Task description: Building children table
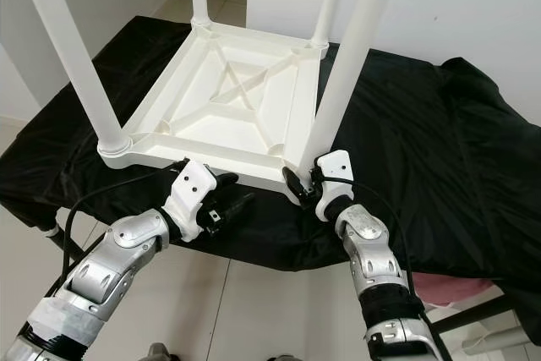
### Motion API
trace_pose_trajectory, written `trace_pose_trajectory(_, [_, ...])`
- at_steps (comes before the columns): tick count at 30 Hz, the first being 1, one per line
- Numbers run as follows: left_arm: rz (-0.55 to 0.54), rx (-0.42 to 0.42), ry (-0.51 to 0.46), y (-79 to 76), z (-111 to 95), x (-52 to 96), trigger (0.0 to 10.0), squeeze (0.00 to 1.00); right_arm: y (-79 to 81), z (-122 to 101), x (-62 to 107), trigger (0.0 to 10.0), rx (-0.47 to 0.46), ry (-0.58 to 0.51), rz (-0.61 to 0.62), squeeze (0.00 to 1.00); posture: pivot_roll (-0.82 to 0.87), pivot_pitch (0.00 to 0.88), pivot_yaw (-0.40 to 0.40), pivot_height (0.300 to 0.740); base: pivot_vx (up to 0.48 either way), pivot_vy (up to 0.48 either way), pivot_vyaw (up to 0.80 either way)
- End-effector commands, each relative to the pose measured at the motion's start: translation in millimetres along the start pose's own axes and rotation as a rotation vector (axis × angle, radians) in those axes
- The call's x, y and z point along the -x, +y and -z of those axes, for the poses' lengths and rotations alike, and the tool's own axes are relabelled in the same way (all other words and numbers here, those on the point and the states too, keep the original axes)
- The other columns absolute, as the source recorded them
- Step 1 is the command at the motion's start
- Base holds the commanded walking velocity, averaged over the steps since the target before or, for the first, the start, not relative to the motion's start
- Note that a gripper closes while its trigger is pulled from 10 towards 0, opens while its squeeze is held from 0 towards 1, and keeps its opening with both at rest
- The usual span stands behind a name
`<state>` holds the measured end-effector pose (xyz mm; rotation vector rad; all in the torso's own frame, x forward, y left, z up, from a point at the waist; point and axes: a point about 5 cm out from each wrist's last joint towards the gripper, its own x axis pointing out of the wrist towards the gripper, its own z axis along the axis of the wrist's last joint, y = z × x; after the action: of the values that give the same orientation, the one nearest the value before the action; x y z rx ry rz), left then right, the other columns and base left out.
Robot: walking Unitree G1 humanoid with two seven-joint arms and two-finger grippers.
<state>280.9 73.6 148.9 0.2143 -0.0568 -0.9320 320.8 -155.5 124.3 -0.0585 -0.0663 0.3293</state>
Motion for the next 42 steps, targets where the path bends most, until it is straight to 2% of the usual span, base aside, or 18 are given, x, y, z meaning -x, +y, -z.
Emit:
trace_pose_trajectory(1, [0.068, 0.005, 0.014, -5.2, 4, -1.7, 10.0, 0.0, -2.3, 13, 7.2, 10.0, -0.056, 0.058, 0.108, 0.0, 0.0, 0.058, -0.059, 0.74, 0.0, 0.0, 0.0])
trace_pose_trajectory(2, [0.071, 0.005, 0.012, -5.6, 4, -2.8, 10.0, 0.0, 4.6, 15, 8.7, 10.0, -0.092, 0.052, 0.216, 0.0, -0.01, 0.059, -0.057, 0.74, 0.0, 0.0, 0.0])
trace_pose_trajectory(4, [0.073, 0.004, 0.011, -5.9, 4, -4.1, 10.0, 0.0, 11.5, 17, 10.8, 10.0, -0.127, 0.048, 0.327, 0.0, -0.01, 0.059, -0.057, 0.74, 0.0, 0.0, 0.0])
trace_pose_trajectory(5, [0.073, 0.004, 0.011, -5.9, 4, -4.1, 10.0, 0.0, 11.5, 17, 10.8, 10.0, -0.127, 0.048, 0.327, 0.0, -0.01, 0.059, -0.057, 0.74, 0.0, 0.0, 0.0])
trace_pose_trajectory(9, [0.08, 0.009, 0.005, -7.9, 3, -5.3, 10.0, 0.0, 39.3, 21, 7.4, 10.0, -0.182, 0.07, 0.332, 0.0, -0.01, 0.067, -0.06, 0.74, 0.0, 0.0, 0.0])
trace_pose_trajectory(13, [0.079, 0.012, 0.007, -9.2, 4, -3.7, 10.0, 0.0, 51.3, 20, 8.9, 10.0, -0.211, 0.071, 0.3, 0.0, -0.01, 0.075, -0.06, 0.74, 0.0, 0.0, 0.0])
trace_pose_trajectory(16, [0.079, 0.013, 0.008, -9.7, 5, -3.1, 10.0, 0.0, 54.0, 19, 9.7, 10.0, -0.217, 0.065, 0.279, 0.0, -0.01, 0.078, -0.06, 0.74, 0.0, 0.0, 0.0])
trace_pose_trajectory(21, [0.078, 0.015, 0.006, -9.4, 5, -2.8, 10.0, 0.0, 54.5, 13, 12.7, 10.0, -0.169, 0.042, 0.273, 0.0, -0.02, 0.082, -0.059, 0.74, 0.0, 0.0, 0.0])
trace_pose_trajectory(25, [0.076, 0.01, 0.0, -7.6, 3, -5.8, 10.0, 0.0, 44.7, 8, 17.0, 10.0, -0.114, 0.011, 0.273, 0.02, -0.02, 0.081, -0.061, 0.74, 0.0, 0.0, 0.0])
trace_pose_trajectory(26, [0.074, 0.007, -0.002, -7.1, 3, -6.2, 10.0, 0.0, 40.3, 8, 18.7, 10.0, -0.109, 0.008, 0.276, 1.0, -0.03, 0.078, -0.063, 0.74, 0.0, 0.0, 0.0])
trace_pose_trajectory(30, [0.073, 0.005, -0.005, -6.8, 2, -5.8, 10.0, 0.0, 35.8, 7, 22.0, 10.0, -0.113, 0.001, 0.26, 1.0, -0.03, 0.075, -0.063, 0.74, 0.0, 0.0, 0.0])
trace_pose_trajectory(33, [0.069, -0.001, -0.008, -2.4, 1, -7.7, 10.0, 0.0, 26.4, 1, 30.8, 10.0, -0.083, -0.032, 0.112, 1.0, -0.03, 0.066, -0.056, 0.74, 0.0, 0.0, 0.0])
trace_pose_trajectory(34, [0.07, -0.005, -0.009, -0.9, 1, -9.2, 10.0, 0.0, 20.5, 1, 34.5, 10.0, -0.08, -0.031, 0.073, 0.0, -0.04, 0.062, -0.054, 0.74, 0.0, 0.0, 0.0])
trace_pose_trajectory(42, [0.071, -0.015, -0.014, 2.5, -1, -12.1, 10.0, 0.0, -0.7, 0, 40.8, 10.0, -0.02, -0.033, 0.023, 0.0, -0.04, 0.054, -0.045, 0.74, 0.0, 0.0, 0.0])
